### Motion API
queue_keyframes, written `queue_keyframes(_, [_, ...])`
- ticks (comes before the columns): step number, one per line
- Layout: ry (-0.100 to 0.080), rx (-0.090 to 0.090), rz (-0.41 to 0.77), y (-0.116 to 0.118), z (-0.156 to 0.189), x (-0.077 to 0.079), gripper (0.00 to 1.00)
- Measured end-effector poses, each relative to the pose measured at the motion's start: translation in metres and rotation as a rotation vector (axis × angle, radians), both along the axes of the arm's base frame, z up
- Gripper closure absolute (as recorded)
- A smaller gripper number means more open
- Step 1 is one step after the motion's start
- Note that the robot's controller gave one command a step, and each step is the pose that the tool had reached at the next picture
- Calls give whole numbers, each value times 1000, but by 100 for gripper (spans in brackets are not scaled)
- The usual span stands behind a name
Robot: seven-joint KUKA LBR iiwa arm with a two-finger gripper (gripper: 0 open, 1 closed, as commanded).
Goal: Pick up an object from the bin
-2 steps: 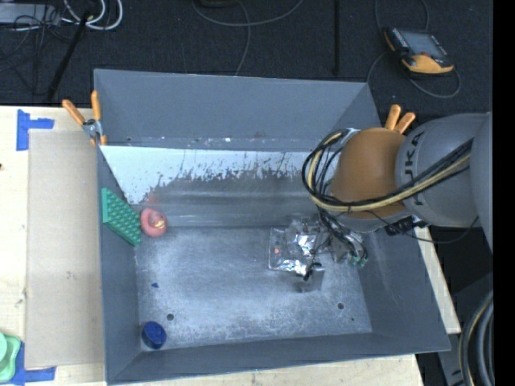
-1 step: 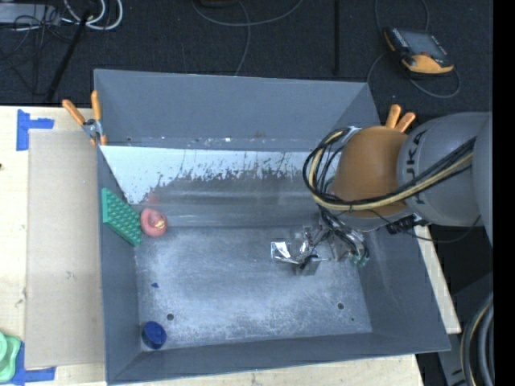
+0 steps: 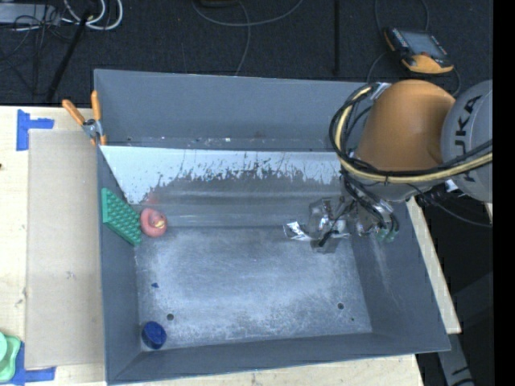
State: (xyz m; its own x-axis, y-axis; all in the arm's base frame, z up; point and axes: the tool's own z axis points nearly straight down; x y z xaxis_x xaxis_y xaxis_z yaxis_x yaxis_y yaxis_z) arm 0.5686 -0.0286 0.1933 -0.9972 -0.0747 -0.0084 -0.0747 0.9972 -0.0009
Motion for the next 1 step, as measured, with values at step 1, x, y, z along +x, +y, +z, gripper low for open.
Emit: queue_keyframes(1, [6, 0, 5, 10, 29, -28, 100])
